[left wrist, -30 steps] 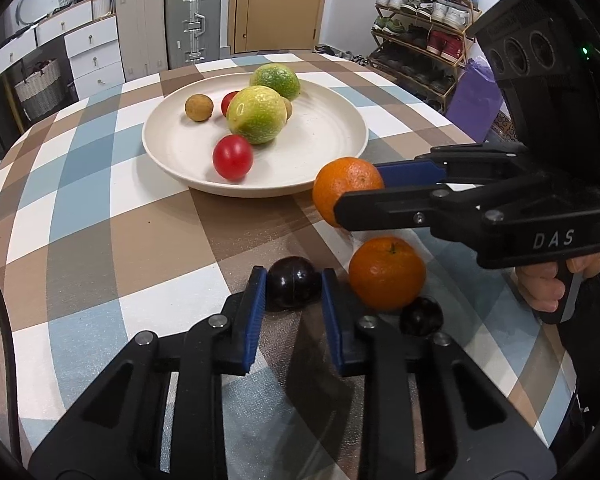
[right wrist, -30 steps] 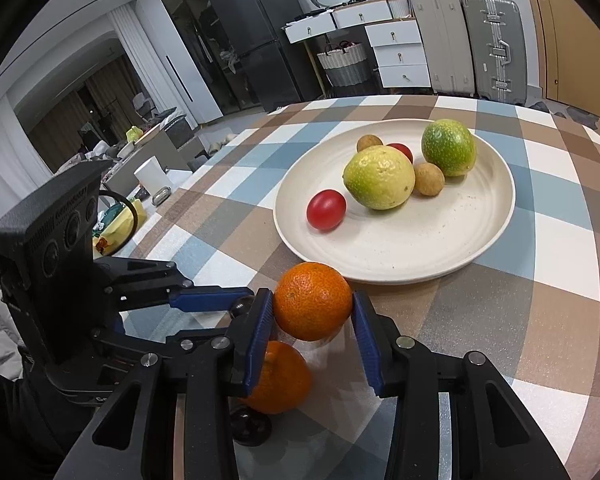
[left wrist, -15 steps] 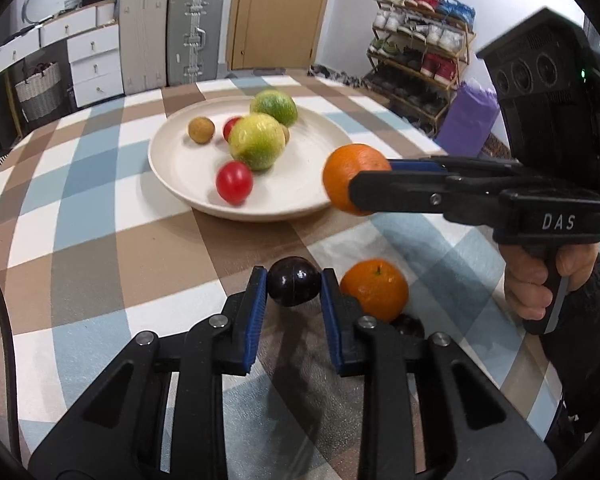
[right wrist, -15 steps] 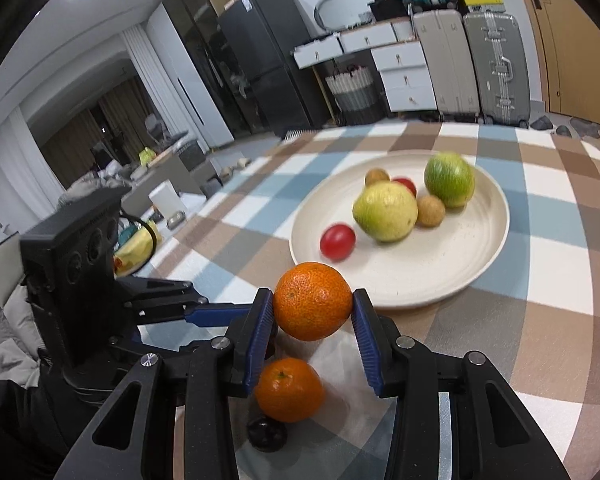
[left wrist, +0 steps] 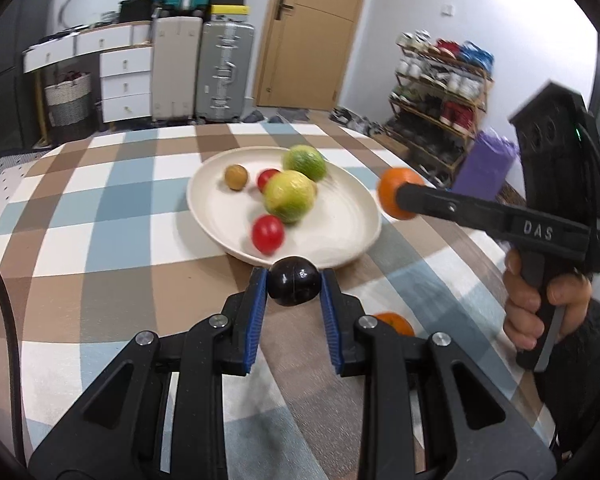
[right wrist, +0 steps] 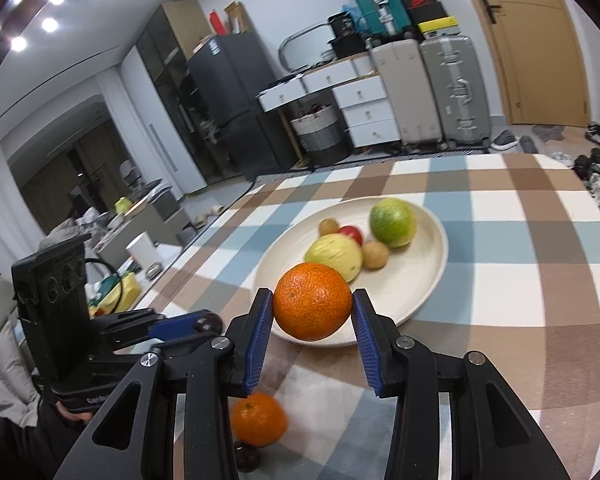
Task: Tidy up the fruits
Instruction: 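Carry the plum and orange over the plate and open both tools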
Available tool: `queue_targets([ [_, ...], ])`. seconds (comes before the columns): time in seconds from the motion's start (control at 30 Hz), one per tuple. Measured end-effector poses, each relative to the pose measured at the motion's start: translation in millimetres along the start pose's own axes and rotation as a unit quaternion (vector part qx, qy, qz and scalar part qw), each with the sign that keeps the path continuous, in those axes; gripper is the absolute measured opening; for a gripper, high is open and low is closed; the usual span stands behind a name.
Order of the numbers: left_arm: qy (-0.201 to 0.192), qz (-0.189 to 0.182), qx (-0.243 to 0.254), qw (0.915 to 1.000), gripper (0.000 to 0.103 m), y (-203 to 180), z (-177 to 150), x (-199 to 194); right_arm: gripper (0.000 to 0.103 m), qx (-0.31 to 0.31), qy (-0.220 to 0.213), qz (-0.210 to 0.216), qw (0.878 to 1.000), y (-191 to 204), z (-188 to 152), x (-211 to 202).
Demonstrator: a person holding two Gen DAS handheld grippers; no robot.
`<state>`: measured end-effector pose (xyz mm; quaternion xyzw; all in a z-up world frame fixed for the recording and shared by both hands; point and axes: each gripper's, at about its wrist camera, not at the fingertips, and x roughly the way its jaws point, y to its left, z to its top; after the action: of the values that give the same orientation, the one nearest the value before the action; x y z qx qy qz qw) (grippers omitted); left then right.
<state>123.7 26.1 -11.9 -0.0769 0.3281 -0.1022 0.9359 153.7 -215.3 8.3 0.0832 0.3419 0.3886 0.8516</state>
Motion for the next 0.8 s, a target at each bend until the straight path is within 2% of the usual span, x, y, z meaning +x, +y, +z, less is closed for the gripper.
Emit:
queue_targets([
  [0.2,-0.018,0.018,-0.02,0.9995,0.024,5,9,2,0.041,0.014,-0.008,-0.027,0.999,-11,1,0],
  [0.5,-0.029,0.074,-0.039,0.996,0.024,18,22,22,0.041,0.021,-0.011,-0.06,0.998,-19,-1,6],
  [0.8,-0.033,0.086,-0.045,0.9947,0.024,27,36,47,0.041,0.011,-0.018,-0.071,0.997,-19,5,15],
])
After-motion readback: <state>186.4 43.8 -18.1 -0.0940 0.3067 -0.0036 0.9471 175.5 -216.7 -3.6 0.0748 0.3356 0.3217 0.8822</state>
